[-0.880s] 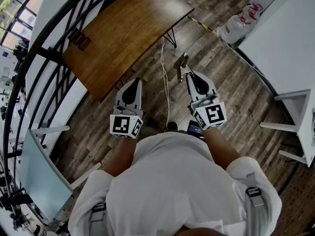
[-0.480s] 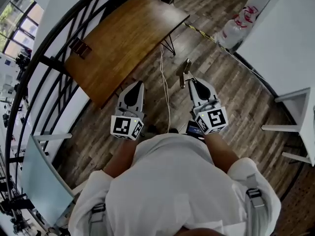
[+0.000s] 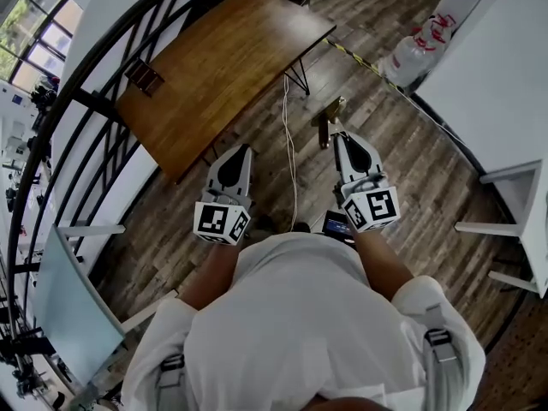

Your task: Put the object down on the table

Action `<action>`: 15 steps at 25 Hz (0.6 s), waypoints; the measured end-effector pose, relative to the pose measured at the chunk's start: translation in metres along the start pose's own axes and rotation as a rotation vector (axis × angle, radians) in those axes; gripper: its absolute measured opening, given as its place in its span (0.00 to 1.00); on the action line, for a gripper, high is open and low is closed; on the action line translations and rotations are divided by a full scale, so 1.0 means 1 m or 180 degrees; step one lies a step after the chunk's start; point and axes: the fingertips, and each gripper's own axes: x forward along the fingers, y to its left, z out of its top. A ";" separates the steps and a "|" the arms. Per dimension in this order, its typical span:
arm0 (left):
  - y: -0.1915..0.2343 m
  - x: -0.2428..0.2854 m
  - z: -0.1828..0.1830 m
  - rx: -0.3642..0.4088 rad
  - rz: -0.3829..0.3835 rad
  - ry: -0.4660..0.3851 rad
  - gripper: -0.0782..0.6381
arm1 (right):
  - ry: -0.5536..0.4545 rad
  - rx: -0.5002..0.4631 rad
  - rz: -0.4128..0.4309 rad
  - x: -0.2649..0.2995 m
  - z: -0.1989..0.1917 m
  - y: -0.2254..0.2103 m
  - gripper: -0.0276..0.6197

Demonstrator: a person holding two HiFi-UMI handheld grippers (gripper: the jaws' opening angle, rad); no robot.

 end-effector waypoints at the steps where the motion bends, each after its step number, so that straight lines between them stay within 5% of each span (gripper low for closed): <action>1: 0.000 0.000 0.001 0.0003 0.0009 -0.0004 0.13 | 0.0001 0.0006 -0.0005 0.000 0.000 -0.001 0.08; 15: -0.010 0.003 -0.007 -0.0058 0.0108 0.0022 0.13 | -0.0050 0.0085 -0.0096 -0.027 -0.002 -0.031 0.08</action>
